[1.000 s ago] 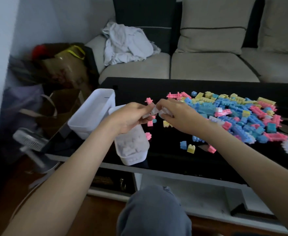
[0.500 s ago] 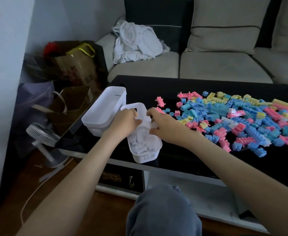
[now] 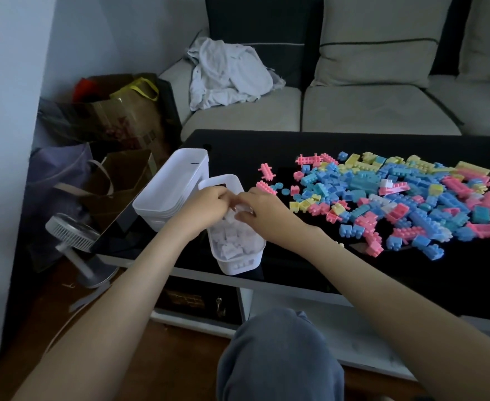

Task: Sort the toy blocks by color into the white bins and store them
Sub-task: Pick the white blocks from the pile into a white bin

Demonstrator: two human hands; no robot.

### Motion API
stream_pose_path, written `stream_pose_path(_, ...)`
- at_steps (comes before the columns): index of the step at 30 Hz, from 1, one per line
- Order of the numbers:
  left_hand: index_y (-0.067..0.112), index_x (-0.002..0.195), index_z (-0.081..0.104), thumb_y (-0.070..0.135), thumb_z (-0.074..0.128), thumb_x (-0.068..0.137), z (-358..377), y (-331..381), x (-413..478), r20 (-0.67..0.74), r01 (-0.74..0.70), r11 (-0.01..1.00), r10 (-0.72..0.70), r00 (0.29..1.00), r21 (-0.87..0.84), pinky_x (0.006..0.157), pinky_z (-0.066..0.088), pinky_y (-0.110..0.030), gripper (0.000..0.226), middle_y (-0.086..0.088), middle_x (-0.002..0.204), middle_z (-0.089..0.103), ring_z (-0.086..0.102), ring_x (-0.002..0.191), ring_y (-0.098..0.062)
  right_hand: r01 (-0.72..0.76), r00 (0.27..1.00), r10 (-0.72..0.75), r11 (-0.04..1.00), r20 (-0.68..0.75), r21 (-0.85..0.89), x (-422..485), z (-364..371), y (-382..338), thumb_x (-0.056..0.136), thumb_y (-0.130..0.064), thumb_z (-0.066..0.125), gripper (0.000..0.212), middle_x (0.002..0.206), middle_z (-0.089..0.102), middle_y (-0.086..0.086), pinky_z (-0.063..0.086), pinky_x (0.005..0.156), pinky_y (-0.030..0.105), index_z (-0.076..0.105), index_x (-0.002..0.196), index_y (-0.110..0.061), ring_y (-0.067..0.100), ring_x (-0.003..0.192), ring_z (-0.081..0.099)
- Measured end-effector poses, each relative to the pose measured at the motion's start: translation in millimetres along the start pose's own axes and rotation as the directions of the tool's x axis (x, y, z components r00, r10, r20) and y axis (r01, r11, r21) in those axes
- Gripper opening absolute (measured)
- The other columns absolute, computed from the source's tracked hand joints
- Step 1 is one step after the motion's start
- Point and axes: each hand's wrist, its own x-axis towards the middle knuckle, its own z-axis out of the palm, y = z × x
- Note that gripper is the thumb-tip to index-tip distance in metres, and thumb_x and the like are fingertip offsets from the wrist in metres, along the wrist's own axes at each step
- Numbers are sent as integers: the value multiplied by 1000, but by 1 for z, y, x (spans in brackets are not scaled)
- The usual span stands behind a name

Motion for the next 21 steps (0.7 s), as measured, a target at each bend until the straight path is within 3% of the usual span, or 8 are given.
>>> stream_pose_path(4,13,107,60,14,39,98,4,18,3,-114,37,972,-10,993,230,79,46,-31,23,-7,103,64,59,90,-21,-37,991,33,999,133,28,-14,-9,4,92,-24,58,58,130,48,5,37,97,31,33,144,-22,16,115,41)
stream_pose_path(6,14,113,57,14,41,97,11,37,1,-188,-26,963,78,979,268,87,45,-33,23,-7,109,60,58,101,-23,-56,993,57,998,99,-13,-26,-23,13,93,-25,55,58,137,45,4,35,104,36,30,145,-22,20,125,38)
stream_pose_path(9,13,124,54,12,43,95,33,77,3,-188,-182,953,231,955,243,87,38,-31,31,-11,121,52,51,112,-26,-144,989,143,989,-30,-23,-52,-56,41,96,-20,50,48,140,45,2,34,101,28,36,142,-21,17,126,41)
stream_pose_path(12,11,122,57,7,44,93,66,120,11,-114,-381,906,405,907,186,90,39,-29,32,-10,122,54,51,113,-24,-314,942,304,948,-141,-58,-88,-96,94,96,-11,48,37,134,51,3,37,93,23,48,133,-16,17,118,51)
stream_pose_path(17,10,119,59,5,41,96,122,182,30,83,-540,829,534,842,146,87,43,-28,30,-5,121,59,54,109,-19,-671,717,616,736,-327,-86,-160,-149,188,88,1,45,30,120,58,13,39,80,29,55,115,-8,25,103,54)
stream_pose_path(19,11,122,56,2,40,95,143,198,41,157,-566,801,544,824,195,89,44,-33,32,-7,123,57,51,112,-23,-726,681,679,674,-275,-133,-181,-155,206,88,-9,55,32,122,54,13,37,79,29,51,120,-10,27,106,52)
stream_pose_path(21,13,127,51,2,41,94,160,209,52,238,-580,766,530,814,279,92,42,-39,35,-7,128,54,46,118,-26,-700,714,688,696,-135,-157,-190,-150,211,88,-19,61,43,127,47,8,38,83,29,45,128,-17,24,109,50)
